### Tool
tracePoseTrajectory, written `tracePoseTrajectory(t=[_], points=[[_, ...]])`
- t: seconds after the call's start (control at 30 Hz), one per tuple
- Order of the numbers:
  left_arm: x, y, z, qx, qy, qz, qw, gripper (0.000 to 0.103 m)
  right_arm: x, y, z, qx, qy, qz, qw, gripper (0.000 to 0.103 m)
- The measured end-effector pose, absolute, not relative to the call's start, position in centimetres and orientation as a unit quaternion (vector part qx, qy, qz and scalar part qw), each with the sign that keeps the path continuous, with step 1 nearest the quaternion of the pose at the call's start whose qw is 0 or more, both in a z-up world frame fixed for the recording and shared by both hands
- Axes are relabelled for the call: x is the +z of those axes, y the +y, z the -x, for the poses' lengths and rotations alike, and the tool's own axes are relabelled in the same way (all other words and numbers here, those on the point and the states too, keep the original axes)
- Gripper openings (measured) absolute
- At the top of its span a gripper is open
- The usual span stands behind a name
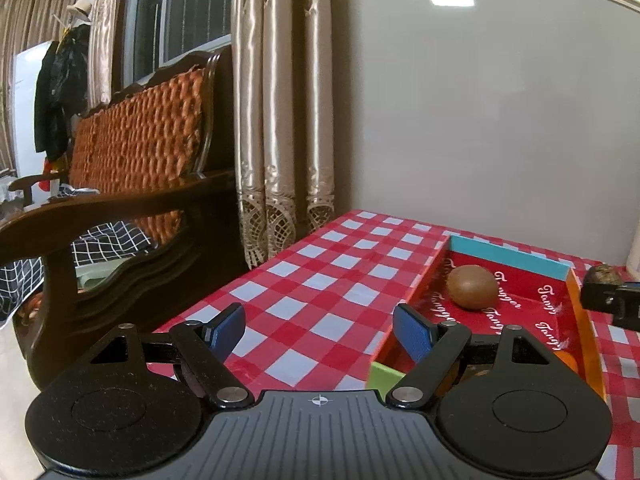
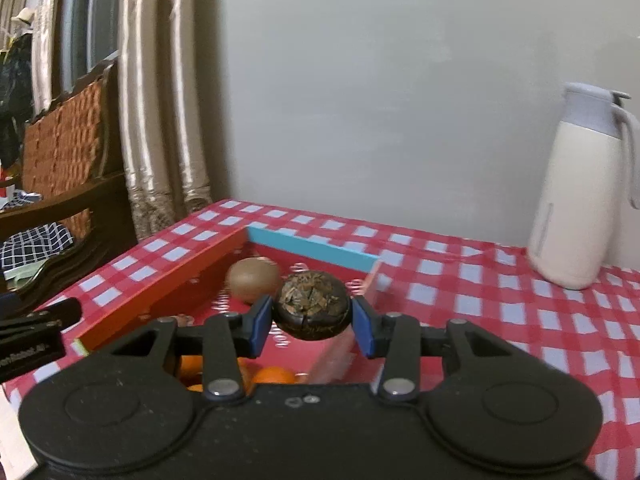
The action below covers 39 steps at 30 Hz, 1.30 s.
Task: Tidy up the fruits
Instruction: 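Carry the brown nut with the right gripper into the box and release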
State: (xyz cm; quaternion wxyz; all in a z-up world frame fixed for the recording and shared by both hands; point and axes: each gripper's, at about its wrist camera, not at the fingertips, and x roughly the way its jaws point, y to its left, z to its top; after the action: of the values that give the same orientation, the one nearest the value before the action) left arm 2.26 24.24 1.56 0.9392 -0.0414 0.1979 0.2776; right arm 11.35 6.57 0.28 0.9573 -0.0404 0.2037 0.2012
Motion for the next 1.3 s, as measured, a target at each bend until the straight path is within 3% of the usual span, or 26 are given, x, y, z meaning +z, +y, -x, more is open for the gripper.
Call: tracePoseTrajectory(t=[0.77,0.83,0.87,0.9,1.1,1.3], points=[[1.3,25.4,-1.1,0.277,0.206,0.03,0.938,0.08,-1.8,10.7,-10.5,0.228,0.227,0.055,0.945,0.044],[1.3,25.1,-1.2,0.273,0.205,0.029,0.939,0.08,-1.6,10.2,-10.4,0.224,0.217,0.046,0.949,0.071],[1.3,24.9,-1.2,0.27,0.206,0.028,0.94,0.08,-1.4,10.0,-10.3,0.221,0.209,0.04,0.952,0.093],[1.4,24.8,-1.3,0.266,0.206,0.029,0.941,0.08,-1.2,9.6,-10.1,0.215,0.198,0.037,0.955,0.102],[1.9,23.5,-1.6,0.248,0.2,0.039,0.947,0.082,-0.5,7.3,-10.3,0.185,0.193,0.039,0.963,0.103],[2.8,21.0,-1.6,0.223,0.193,0.044,0.954,0.1,-0.2,4.2,-10.2,0.156,0.202,0.035,0.966,0.103]])
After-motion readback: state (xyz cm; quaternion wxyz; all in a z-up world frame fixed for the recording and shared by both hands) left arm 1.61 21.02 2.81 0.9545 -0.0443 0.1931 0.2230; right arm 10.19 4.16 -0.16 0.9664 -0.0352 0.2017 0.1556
